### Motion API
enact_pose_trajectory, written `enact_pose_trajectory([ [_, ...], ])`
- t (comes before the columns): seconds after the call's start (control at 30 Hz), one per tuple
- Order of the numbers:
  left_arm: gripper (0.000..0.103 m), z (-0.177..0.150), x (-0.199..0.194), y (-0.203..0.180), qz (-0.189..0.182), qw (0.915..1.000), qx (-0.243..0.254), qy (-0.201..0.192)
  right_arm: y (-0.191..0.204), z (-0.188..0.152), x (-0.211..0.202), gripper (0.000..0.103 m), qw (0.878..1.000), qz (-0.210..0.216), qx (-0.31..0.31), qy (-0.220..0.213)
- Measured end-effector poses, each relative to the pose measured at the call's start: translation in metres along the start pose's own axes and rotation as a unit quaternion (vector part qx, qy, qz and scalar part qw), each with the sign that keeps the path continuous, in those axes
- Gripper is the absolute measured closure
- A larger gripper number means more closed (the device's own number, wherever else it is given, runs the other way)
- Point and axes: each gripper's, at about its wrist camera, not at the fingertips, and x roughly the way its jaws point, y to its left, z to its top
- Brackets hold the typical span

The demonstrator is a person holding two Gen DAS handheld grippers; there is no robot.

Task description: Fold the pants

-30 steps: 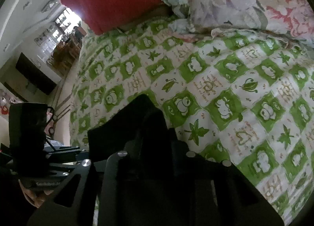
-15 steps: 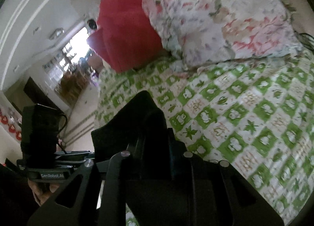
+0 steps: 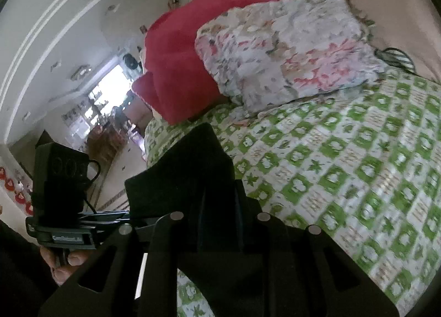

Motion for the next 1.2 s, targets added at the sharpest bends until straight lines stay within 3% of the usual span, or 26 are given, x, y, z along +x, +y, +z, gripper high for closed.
enact_pose_trajectory([
  [0.3,0.085,-0.025,0.025,-0.070,-0.036,0.9968,0.062,0.036,-0.027,-0.037,-0.071,0.084,0.998,-0.020,0.039,-0.051],
  [0.7,0.085,-0.072,0.068,-0.154,-0.064,0.9843,0.138,0.090,-0.066,-0.095,-0.150,0.084,0.988,-0.052,0.099,-0.105],
  [1.2,0.085,-0.134,0.119,-0.207,-0.062,0.9624,0.216,0.153,-0.103,-0.167,-0.203,0.084,0.973,-0.091,0.165,-0.135],
])
